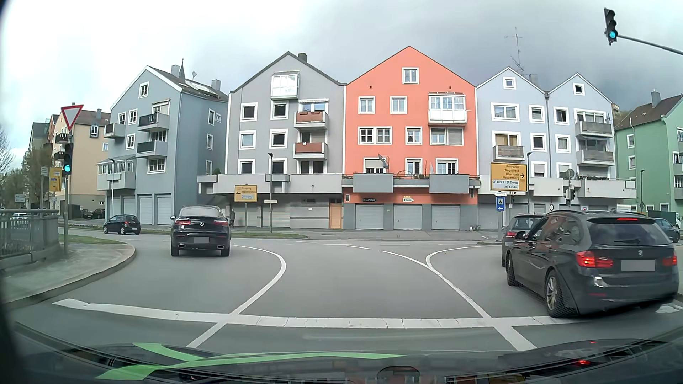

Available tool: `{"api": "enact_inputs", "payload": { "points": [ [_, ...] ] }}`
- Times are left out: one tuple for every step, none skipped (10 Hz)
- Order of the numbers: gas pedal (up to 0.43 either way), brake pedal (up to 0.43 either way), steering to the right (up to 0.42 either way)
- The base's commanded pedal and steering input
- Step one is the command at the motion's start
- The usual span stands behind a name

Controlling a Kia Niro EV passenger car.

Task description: Follow the waypoints while adhering to traffic rules and regulations

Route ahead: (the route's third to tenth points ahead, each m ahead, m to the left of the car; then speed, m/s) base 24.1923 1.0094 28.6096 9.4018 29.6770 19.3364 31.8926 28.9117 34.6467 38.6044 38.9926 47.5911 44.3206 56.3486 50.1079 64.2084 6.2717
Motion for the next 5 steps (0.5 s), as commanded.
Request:
{"api": "enact_inputs", "payload": {
  "points": [
    [0.087, 0.0, -0.017],
    [0.087, 0.0, -0.023],
    [0.087, 0.0, -0.033],
    [0.087, 0.0, -0.04],
    [0.087, 0.0, -0.045]
  ]
}}
